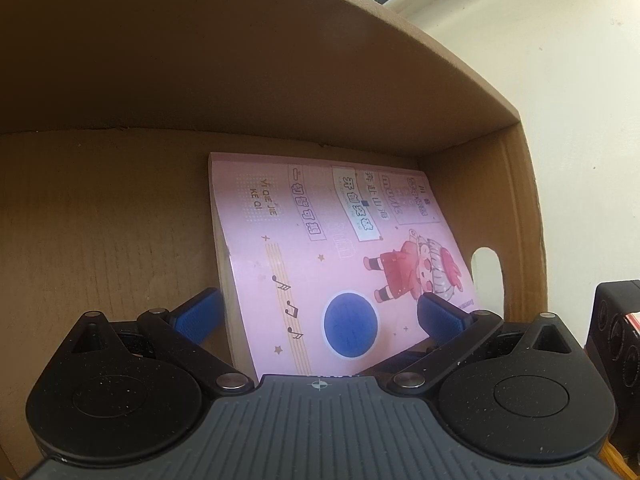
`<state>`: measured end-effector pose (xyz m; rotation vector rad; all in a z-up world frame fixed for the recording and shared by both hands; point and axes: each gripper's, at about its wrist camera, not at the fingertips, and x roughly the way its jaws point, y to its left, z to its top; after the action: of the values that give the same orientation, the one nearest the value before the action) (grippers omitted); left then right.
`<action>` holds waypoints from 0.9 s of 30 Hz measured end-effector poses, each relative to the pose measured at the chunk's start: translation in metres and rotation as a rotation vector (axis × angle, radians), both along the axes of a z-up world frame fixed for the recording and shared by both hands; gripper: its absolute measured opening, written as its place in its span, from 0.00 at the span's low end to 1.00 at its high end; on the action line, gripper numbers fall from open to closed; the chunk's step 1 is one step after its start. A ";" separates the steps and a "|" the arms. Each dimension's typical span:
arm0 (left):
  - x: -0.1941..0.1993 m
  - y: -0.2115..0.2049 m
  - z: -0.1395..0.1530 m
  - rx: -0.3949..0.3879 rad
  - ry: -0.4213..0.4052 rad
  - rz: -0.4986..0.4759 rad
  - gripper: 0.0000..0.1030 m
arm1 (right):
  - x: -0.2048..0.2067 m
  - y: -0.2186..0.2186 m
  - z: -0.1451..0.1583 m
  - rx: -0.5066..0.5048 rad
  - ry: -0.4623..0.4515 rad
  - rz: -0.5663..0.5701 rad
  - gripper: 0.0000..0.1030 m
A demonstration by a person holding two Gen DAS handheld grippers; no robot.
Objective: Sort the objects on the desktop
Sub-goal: 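Withdraw the right gripper from the box toward the wet-wipes pack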
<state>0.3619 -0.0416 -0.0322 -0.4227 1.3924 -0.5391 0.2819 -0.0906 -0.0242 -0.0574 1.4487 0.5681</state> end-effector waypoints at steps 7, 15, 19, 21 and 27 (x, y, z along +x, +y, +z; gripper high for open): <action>-0.005 -0.007 -0.009 -0.025 0.012 0.027 1.00 | -0.011 0.010 -0.007 -0.015 -0.034 -0.007 0.77; -0.017 -0.004 -0.006 -0.031 0.012 0.035 1.00 | -0.028 0.021 -0.016 -0.010 -0.040 -0.005 0.77; -0.019 -0.011 -0.011 -0.031 0.015 0.037 1.00 | -0.035 0.021 -0.014 0.006 -0.031 -0.019 0.79; -0.023 -0.010 -0.009 -0.030 0.019 0.038 1.00 | -0.043 0.020 -0.007 0.030 -0.049 -0.016 0.80; -0.038 -0.015 -0.001 -0.017 0.002 0.034 1.00 | -0.078 0.010 0.029 0.110 -0.159 -0.022 0.82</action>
<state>0.3241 -0.0566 -0.0336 -0.4602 1.3811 -0.5237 0.2040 -0.0803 0.0048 0.0005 1.2605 0.6106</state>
